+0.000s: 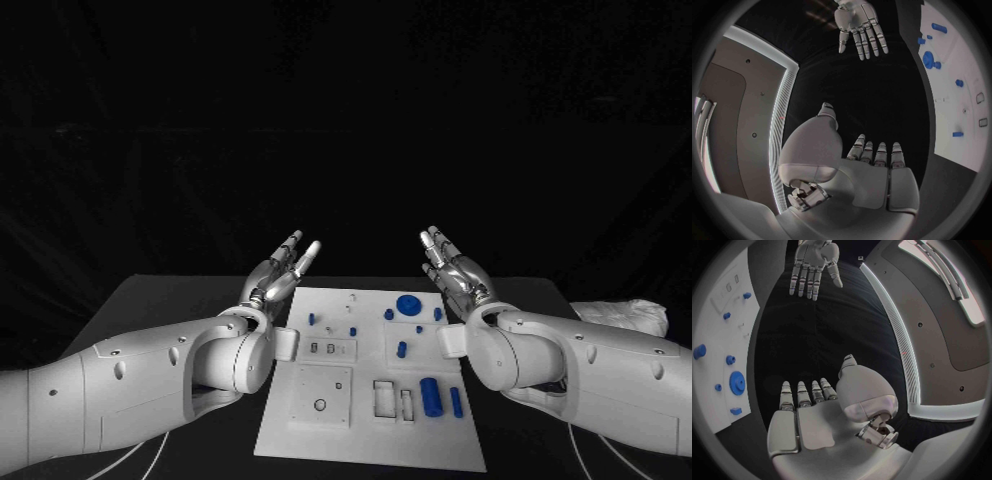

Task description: Assemble the parts on the task board

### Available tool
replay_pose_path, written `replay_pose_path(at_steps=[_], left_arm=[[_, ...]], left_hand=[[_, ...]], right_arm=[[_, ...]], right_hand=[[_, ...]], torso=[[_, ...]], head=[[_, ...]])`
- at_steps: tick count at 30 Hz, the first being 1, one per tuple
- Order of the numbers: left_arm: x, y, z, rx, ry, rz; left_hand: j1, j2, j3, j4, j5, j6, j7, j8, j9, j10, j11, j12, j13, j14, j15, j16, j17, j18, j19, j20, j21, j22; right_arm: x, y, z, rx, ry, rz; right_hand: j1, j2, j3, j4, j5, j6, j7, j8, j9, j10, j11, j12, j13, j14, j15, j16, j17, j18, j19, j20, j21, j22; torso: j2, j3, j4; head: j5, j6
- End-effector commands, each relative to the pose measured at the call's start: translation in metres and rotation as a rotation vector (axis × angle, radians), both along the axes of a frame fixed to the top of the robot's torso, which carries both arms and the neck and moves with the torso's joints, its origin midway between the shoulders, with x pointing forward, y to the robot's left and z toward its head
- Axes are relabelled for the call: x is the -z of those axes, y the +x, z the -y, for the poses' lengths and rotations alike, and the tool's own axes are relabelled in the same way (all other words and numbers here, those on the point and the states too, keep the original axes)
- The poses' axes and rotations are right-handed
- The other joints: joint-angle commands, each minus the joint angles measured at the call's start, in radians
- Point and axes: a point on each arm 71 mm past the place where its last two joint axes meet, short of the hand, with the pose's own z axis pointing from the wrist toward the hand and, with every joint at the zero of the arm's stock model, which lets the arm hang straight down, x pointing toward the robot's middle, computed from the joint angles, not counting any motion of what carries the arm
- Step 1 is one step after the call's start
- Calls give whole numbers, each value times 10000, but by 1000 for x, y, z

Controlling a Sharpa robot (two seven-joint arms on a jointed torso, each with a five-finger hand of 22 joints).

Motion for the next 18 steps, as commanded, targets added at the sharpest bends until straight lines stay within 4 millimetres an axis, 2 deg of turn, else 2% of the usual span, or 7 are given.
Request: replay_pose_path(at_steps=[1,8,9,13,15,16,18], left_arm=[[-6,1,8,1174,-1495,240],[-6,2,10,1466,-1723,257],[-8,-1,0,2001,-1469,545],[-9,-2,1,2223,-1451,620],[-9,-2,2,2377,-1406,669],[-9,-3,2,2457,-1380,691],[-10,-5,3,2592,-1350,720]], left_hand=[[-69,-157,44,41,61,19,-1,54,7,-1,-48,-34,-10,-6,-784,-36,-14,71,-1,-32,-37,-270],[-147,-242,91,41,62,-10,-25,50,4,-1,-53,-34,-10,-6,-778,-36,-14,76,-1,-100,-37,-270],[-148,-244,95,40,63,-5,-24,51,5,-1,-51,-34,-10,-6,-776,-36,-14,76,-1,-105,-37,-270],[-150,-172,198,36,62,44,69,62,14,-1,46,-34,-10,-6,-730,-36,-14,90,-1,-194,-37,-270],[-115,197,359,15,60,112,306,74,23,-1,333,-34,-10,-6,-604,-36,-14,113,-1,-187,-37,-270],[-65,577,489,-11,73,244,517,96,41,-1,566,-34,-10,-6,-416,-36,-14,127,-1,-50,-37,-270],[302,1018,404,-19,134,476,797,117,55,-1,828,-34,-10,-6,175,-36,-14,149,-1,904,-37,-270]], right_arm=[[-2,-1,-8,-1404,1322,-307],[-2,-2,-9,-1798,1576,-412],[-2,-4,-4,-3452,2006,-755],[-1,-6,-1,-3598,1958,-860],[-1,-7,0,-3771,1968,-954],[-1,-7,0,-3906,2010,-996],[-1,-9,2,-4110,2029,-1050]], right_hand=[[771,-204,-263,76,-799,102,-115,74,30,-2,423,-36,-12,-3,410,-30,-9,145,0,556,-54,-12],[918,-492,-339,77,-1346,178,-41,86,41,-2,757,-36,-12,-3,682,-30,-9,165,0,673,-54,-12],[927,-529,-336,80,-1386,217,-5,93,48,-2,816,-36,-12,-3,716,-30,-9,169,0,678,-54,-12],[997,-673,-286,85,-1468,346,116,114,69,-2,1082,-36,-12,-3,886,-30,-9,189,0,770,-54,-12],[1075,-698,-241,74,-1383,513,200,146,103,15,1269,13,18,37,1046,18,38,198,37,893,-11,20],[1226,-666,-189,30,-1139,946,348,243,196,90,1444,175,111,193,1200,176,184,202,206,1003,149,132],[1637,-586,-67,-136,-527,2313,749,648,522,364,1690,627,335,771,1232,600,567,211,900,1064,629,412]], torso=[[-1,-1,0],[-1,-1,0],[14,8,51],[22,5,51],[20,7,57],[15,8,52],[24,9,63]], head=[[-1,-1],[-1,-1],[117,-381],[138,-395],[121,-448],[82,-559],[59,-656]])
